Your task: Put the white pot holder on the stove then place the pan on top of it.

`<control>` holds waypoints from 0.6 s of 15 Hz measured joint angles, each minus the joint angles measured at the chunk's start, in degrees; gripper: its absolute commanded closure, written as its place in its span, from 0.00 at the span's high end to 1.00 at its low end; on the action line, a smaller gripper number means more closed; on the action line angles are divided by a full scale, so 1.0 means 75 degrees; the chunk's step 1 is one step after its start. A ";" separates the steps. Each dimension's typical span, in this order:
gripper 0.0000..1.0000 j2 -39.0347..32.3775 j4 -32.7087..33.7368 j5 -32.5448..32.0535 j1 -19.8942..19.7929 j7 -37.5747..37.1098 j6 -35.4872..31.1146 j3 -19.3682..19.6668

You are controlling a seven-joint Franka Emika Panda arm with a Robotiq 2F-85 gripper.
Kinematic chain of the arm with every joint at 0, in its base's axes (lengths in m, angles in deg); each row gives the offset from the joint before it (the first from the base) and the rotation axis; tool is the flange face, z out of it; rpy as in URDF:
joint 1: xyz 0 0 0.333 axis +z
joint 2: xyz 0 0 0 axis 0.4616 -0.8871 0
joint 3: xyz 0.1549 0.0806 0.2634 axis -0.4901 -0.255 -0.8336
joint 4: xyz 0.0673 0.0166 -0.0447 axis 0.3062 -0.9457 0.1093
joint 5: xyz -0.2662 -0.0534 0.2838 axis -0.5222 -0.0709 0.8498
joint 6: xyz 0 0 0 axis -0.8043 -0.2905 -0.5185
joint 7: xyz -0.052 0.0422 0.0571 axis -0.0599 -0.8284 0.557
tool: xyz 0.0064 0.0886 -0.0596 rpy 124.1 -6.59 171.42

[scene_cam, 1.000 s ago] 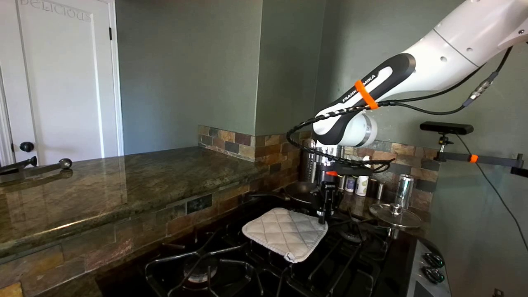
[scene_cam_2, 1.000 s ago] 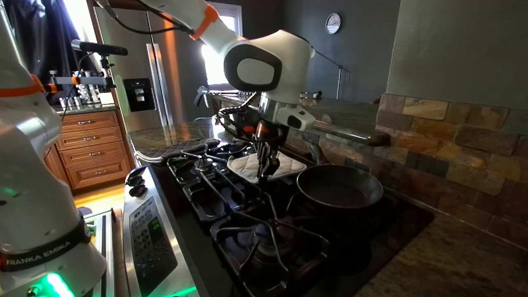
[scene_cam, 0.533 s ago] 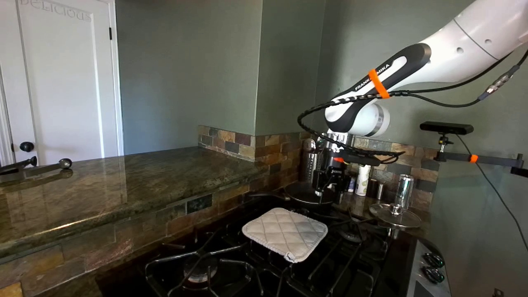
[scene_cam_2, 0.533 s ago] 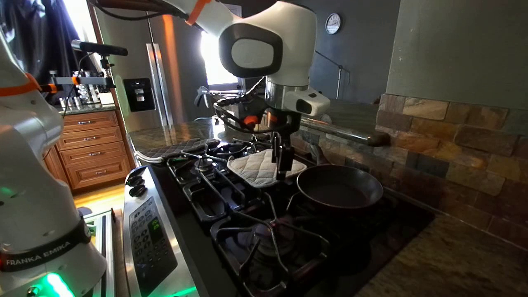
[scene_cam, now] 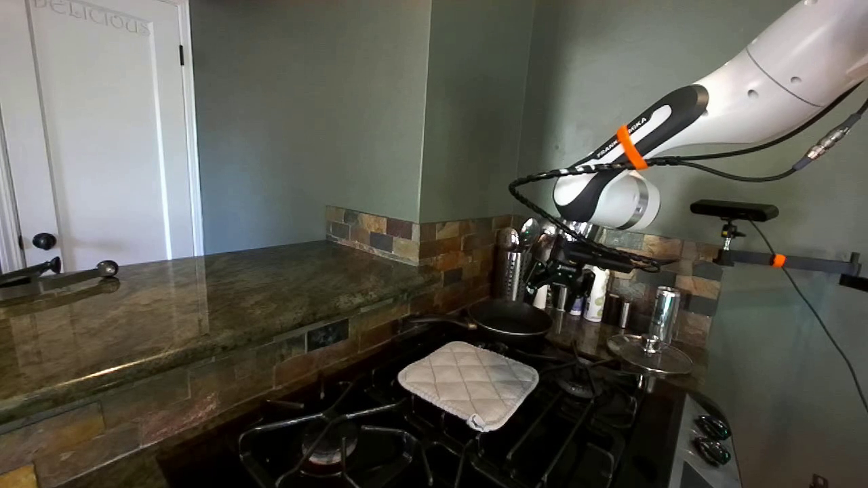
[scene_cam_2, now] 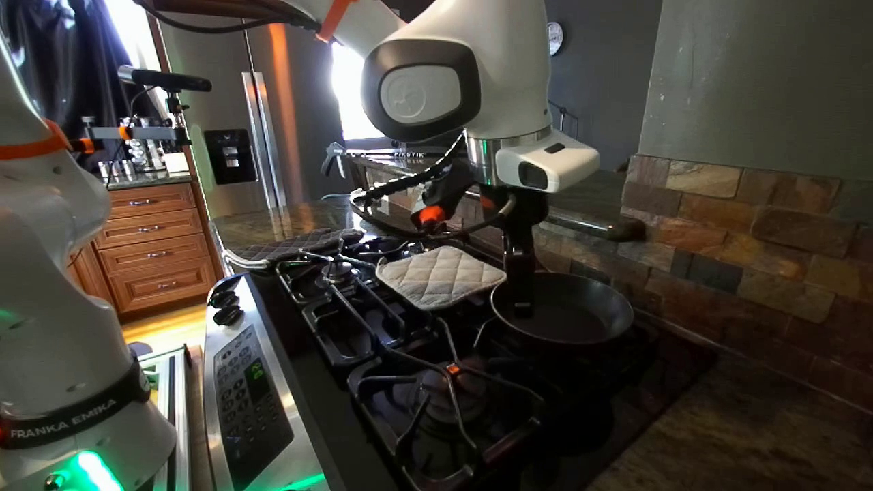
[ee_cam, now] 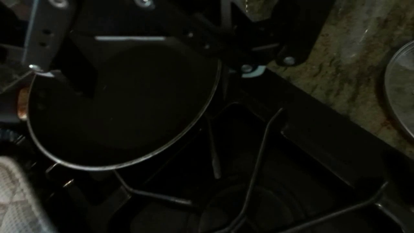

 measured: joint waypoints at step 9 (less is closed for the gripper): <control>1.00 -0.1251 0.0634 -0.0001 -0.0102 -0.0395 -0.0294 0.0090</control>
